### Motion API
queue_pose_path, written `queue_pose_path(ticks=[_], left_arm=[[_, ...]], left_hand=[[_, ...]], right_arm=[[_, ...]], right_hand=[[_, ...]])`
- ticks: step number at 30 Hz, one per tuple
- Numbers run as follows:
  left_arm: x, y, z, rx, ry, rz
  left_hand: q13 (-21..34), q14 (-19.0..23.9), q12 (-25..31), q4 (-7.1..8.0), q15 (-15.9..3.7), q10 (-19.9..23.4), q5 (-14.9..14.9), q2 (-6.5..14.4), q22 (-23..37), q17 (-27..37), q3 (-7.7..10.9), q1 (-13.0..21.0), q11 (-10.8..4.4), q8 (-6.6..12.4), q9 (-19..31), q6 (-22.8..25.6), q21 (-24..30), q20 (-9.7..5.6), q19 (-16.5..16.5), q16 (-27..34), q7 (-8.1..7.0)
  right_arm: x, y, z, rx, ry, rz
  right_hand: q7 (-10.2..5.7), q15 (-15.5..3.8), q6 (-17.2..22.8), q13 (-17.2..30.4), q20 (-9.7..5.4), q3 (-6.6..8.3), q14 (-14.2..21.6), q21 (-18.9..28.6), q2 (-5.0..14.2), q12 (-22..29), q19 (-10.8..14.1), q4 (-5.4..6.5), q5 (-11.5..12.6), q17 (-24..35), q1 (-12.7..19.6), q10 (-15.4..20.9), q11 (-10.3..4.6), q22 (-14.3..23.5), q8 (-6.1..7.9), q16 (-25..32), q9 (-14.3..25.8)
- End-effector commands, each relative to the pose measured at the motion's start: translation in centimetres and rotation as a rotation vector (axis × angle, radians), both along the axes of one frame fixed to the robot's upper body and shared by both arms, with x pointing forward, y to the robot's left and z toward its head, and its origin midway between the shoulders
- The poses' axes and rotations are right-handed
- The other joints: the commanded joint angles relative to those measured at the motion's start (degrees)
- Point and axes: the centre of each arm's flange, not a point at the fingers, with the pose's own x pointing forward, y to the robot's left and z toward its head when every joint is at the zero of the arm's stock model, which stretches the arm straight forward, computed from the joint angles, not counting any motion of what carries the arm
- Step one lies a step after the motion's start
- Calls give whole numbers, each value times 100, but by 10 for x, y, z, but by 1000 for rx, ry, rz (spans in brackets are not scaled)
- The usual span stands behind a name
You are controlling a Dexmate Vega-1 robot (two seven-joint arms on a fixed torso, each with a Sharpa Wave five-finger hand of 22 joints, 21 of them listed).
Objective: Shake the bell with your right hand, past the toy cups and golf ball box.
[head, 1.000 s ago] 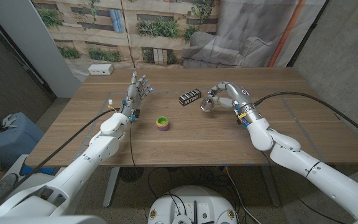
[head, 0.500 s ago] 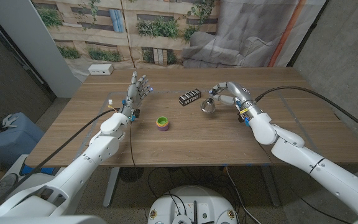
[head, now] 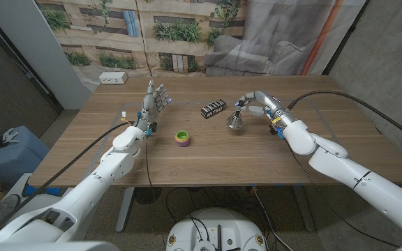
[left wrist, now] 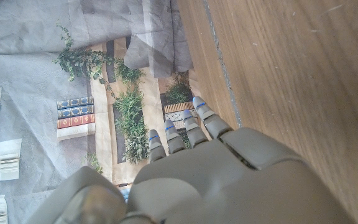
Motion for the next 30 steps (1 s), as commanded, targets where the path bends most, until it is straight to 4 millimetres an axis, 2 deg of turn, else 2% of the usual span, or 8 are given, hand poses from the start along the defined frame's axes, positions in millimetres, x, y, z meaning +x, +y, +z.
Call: queue_pose_path(ticks=[1, 22, 30], left_arm=[[0, 0, 0, 0, 0, -1], [0, 0, 0, 0, 0, -1], [0, 0, 0, 0, 0, -1]], left_hand=[[29, 50, 33, 40, -563, 7, 41, 47, 33, 27, 8, 1, -21, 9, 24, 1, 40, 0, 53, 32, -45], [29, 48, 34, 40, -563, 9, 41, 47, 33, 27, 7, 0, -14, 11, 24, 4, 41, 1, 57, 32, -45], [29, 49, 30, 40, -557, 1, 41, 47, 33, 27, 7, 0, -26, 10, 24, 2, 41, 1, 57, 32, -45]], right_arm=[[3, -5, 6, -20, 90, 45], [14, -14, 5, 47, 286, 188], [16, -15, 2, 52, 308, 217]], right_hand=[[40, -851, 32, 13, -309, 6, 59, -2, 9, 13, 15, 33, 7, 13, -56, 30, 17, 13, 23, -34, 19], [72, -870, 37, 32, -280, -6, 57, -18, 16, 10, -29, 23, 10, 7, -103, 43, 17, 13, 13, -54, 15], [90, -859, 29, 45, -275, -10, 55, -27, 23, 12, -59, 24, 10, 6, -126, 48, 20, 13, 5, -61, 14]])
